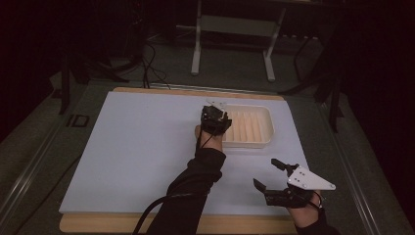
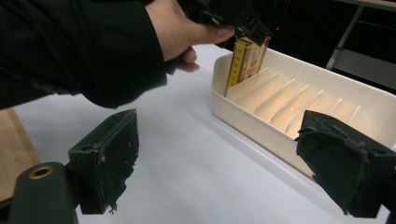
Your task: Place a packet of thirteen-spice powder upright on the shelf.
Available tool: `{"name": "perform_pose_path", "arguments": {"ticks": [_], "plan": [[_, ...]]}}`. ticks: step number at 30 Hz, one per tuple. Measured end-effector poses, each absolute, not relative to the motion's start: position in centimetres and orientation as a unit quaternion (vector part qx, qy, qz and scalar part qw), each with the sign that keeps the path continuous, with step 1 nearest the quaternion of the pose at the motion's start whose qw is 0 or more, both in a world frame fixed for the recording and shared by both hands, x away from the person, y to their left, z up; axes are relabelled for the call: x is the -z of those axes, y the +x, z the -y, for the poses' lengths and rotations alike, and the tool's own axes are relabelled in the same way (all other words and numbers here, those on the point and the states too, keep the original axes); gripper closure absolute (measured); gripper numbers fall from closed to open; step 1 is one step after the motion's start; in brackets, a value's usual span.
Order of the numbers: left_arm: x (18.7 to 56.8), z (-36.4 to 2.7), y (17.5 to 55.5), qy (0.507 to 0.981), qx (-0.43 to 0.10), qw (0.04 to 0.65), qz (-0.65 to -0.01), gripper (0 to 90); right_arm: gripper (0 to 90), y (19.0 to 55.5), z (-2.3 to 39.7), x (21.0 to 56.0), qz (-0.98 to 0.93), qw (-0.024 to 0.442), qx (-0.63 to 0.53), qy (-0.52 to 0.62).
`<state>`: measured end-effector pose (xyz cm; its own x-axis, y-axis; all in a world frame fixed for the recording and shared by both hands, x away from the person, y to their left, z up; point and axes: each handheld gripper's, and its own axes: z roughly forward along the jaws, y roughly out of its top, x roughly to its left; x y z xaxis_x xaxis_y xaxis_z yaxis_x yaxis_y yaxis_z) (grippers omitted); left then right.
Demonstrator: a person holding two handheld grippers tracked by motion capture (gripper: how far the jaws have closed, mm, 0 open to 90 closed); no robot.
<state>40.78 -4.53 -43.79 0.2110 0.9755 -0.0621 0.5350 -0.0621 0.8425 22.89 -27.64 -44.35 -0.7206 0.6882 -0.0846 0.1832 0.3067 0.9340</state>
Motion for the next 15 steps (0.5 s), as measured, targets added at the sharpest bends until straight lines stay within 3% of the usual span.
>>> {"name": "perform_pose_path", "arguments": {"ticks": [3, 6, 15], "plan": [[43.2, 4.3, 40.6, 0.676, -0.264, 0.399, -0.560, 41.6, 13.0, 22.9, 27.6, 44.3, -0.770, 0.244, -0.517, 0.283], [42.7, 4.1, 40.5, 0.696, -0.232, 0.397, -0.552, 27.2, 13.1, 23.0, 27.6, 44.3, -0.769, 0.243, -0.519, 0.284], [41.4, 2.9, 38.5, 0.725, -0.227, 0.429, -0.488, 1.8, 13.1, 23.0, 27.5, 44.3, -0.770, 0.239, -0.518, 0.287]]}}
